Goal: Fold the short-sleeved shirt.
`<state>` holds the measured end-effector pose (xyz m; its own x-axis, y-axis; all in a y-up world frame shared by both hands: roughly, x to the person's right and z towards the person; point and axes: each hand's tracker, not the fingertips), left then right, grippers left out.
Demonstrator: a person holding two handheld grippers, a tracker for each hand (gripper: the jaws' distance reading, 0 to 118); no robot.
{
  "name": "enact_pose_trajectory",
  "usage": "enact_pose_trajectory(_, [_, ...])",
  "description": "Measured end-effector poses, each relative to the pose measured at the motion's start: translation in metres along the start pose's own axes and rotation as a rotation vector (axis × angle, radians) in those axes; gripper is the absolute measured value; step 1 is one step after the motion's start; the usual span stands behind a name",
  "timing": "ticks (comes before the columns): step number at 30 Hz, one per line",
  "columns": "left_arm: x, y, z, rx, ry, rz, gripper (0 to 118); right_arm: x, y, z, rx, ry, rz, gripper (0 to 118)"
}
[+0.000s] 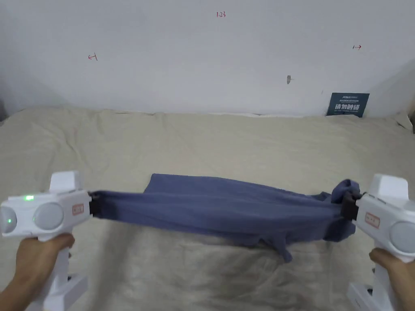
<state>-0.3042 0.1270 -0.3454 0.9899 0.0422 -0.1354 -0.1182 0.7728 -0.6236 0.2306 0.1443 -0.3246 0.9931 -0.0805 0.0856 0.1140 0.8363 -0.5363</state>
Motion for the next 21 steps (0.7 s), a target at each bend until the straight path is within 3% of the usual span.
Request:
enact_pose_trajectory(11, [-0.018,-0.182,0.071,-0.292,0.021,-0.009,3,0.034,-0.153,0.063,-0.201,-0.025,-0.052,9])
enact_pose_trajectory(17, [-0.026,-0.239,0.064,-0.420,0.066,-0.011,3,0.050,-0.218,0.062,-0.364,-0.069,-0.064,9])
enact_pose_trajectory(21, [-0.033,-0.253,0.046,-0.434,0.077,-0.003,3,0.056,-0.245,0.055,-0.458,-0.081,-0.125,9])
